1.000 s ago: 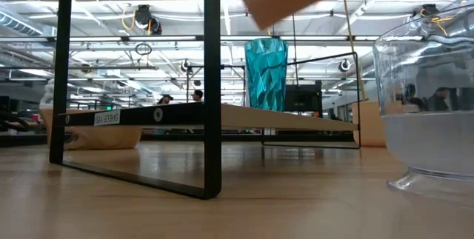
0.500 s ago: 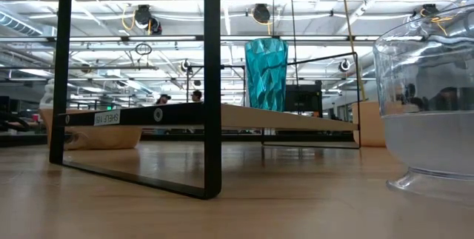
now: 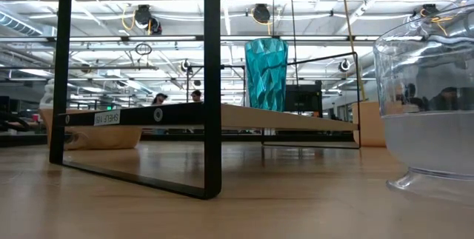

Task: Stack small to large cups/mugs on shelf
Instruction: Put the orange cup on the shelf

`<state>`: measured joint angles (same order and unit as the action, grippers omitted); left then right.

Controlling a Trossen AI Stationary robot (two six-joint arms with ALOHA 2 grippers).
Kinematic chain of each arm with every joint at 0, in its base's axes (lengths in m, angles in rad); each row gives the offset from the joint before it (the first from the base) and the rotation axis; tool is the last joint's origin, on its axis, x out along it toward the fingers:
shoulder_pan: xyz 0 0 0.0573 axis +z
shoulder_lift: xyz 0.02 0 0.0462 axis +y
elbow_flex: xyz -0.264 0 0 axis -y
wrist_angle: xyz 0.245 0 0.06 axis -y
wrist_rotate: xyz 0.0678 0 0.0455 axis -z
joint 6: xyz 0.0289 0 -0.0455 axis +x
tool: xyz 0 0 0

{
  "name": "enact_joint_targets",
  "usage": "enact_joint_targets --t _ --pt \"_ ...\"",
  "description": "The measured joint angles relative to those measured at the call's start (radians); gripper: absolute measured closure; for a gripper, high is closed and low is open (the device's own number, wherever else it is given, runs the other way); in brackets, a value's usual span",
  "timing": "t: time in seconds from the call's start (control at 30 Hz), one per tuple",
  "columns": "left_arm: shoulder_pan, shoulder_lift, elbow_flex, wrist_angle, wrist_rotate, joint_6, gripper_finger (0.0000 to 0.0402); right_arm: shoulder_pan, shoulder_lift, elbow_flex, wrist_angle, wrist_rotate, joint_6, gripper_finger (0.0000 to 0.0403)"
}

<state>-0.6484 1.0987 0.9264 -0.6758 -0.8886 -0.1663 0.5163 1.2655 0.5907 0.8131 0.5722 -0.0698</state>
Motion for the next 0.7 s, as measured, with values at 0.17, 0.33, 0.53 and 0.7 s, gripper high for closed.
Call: enact_joint_targets --t 0.17,0.33,0.53,0.7 --pt "0.0 0.0 0.0 0.0 0.0 -0.001 0.0167 0.0 0.0 0.0 0.001 0.0 -0.029 0.0403" --pt "0.0 0.0 0.0 0.0 0.0 -0.002 0.0167 0.0 0.0 0.0 0.001 0.0 -0.089 0.0403" --pt "0.0 0.0 0.0 0.0 0.0 -0.006 0.0167 0.0 0.0 0.0 0.002 0.0 -0.182 0.0403" --pt "0.0 0.0 0.0 0.0 0.0 -0.009 0.0167 0.0 0.0 0.0 0.002 0.0 -0.286 0.0403"
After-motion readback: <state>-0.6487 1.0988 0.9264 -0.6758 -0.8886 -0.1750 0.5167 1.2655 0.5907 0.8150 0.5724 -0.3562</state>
